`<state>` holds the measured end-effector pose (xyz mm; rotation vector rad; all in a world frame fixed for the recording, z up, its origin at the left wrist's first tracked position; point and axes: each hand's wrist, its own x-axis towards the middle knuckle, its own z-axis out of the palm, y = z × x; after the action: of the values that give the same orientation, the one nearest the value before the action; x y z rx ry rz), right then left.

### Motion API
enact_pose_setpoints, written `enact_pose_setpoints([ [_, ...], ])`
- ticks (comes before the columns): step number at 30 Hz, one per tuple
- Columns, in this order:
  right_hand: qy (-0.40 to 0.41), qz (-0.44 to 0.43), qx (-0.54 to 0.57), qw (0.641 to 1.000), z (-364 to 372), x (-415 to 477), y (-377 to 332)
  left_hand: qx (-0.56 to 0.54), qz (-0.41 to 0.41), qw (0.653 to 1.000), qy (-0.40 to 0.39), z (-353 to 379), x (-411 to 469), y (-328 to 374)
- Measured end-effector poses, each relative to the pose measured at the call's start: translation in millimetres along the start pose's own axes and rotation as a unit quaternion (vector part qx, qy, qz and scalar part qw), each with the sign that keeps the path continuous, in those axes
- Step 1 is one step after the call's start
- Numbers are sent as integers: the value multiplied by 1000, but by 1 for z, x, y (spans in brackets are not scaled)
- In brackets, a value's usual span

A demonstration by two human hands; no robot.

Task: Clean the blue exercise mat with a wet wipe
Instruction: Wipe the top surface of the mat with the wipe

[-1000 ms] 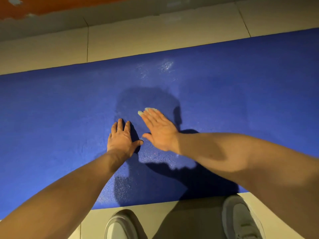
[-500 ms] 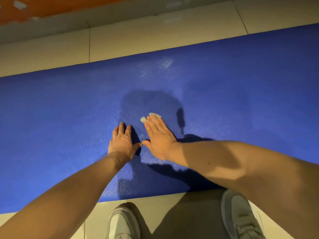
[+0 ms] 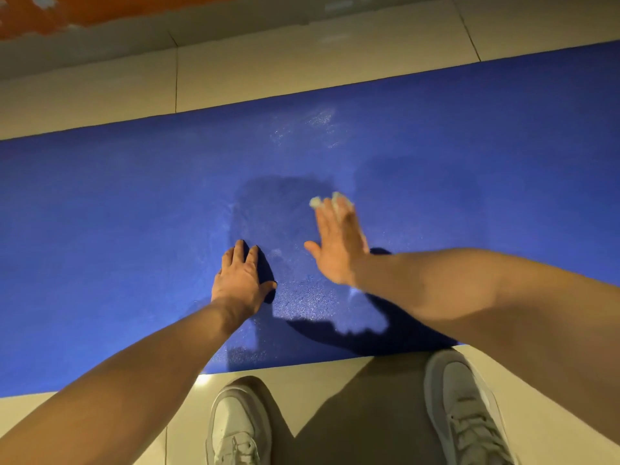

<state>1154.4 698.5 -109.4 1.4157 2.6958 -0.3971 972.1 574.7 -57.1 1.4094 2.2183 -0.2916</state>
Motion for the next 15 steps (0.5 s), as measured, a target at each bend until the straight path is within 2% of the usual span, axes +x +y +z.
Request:
enact_pose_setpoints([
  [3,-35,-137,-47,989,17,-41,-30,5,-3,1000,-7,2,-3,3],
  [6,-32,-197,-81,976,22,-46,-20,10,-3,1000,-5,4,-8,5],
  [9,-6,-112,-91,990,8,-26,23,7,2,1000,-15,5,-13,5],
  [12,-23,13,-18,999,-3,-18,57,16,9,1000,-20,7,-19,5],
  [15,1,88,23,996,-3,-18,40,20,11,999,-26,8,-22,5],
])
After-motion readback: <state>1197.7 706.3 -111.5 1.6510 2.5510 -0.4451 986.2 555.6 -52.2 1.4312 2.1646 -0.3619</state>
